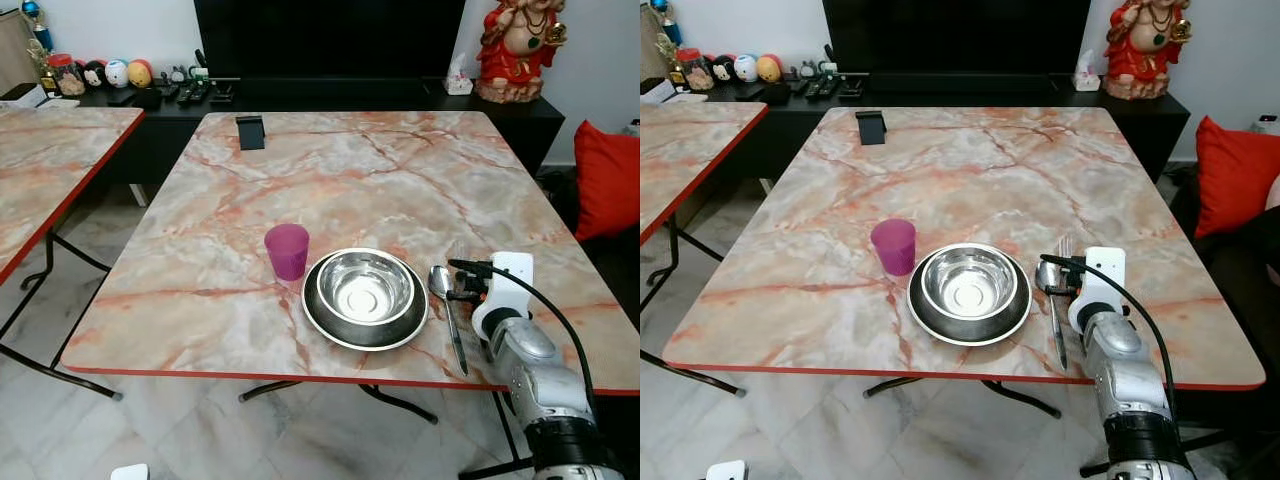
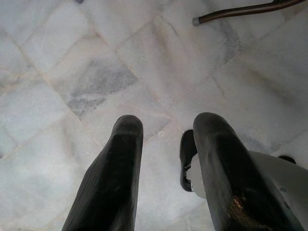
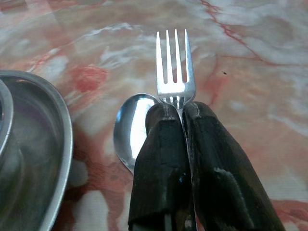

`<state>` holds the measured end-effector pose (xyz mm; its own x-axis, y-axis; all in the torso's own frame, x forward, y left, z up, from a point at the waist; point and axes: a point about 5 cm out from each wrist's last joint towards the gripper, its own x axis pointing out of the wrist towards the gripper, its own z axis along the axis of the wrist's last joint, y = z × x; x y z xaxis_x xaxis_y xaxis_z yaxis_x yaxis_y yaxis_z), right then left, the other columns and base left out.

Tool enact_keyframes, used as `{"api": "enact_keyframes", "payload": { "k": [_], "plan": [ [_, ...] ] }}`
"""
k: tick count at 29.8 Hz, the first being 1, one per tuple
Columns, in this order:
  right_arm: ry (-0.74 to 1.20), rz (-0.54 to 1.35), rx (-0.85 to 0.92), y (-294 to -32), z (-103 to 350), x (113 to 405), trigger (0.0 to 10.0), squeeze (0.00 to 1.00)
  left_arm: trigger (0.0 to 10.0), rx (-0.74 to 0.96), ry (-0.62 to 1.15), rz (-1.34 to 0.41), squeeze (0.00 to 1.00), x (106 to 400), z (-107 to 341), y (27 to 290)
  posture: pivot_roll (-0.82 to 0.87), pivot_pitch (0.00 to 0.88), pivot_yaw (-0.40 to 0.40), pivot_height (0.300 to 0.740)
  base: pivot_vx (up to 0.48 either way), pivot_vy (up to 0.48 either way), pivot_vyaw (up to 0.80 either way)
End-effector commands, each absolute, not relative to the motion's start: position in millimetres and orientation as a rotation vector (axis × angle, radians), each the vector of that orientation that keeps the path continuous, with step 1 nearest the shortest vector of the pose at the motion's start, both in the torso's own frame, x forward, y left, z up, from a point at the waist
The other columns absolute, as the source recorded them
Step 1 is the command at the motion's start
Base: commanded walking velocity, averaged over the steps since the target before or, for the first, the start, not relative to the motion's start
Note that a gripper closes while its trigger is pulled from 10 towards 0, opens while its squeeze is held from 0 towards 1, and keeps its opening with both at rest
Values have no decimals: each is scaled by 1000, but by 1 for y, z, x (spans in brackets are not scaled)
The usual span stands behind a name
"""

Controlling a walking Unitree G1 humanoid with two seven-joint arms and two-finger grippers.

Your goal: Setting the table

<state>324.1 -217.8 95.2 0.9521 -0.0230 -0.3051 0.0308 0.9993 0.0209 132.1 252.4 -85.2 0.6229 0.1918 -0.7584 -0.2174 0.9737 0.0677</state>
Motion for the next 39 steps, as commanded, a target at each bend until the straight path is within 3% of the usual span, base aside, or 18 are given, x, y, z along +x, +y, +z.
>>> {"api": "enact_keyframes", "payload": {
  "k": [1,13,39],
  "plan": [
    [285,-16,10,-214,101,329,10000,0,10000,-15,889,221,0,130,-85,256,-86,0,32,724,0,0,0],
    [277,-52,-24,-220,95,326,10000,0,10000,9,855,209,0,142,-78,264,-96,0,76,724,0,0,0],
    [316,-51,-92,-223,81,327,10000,0,10000,1,801,208,0,148,-76,259,-73,0,58,724,0,0,0]
  ]
}}
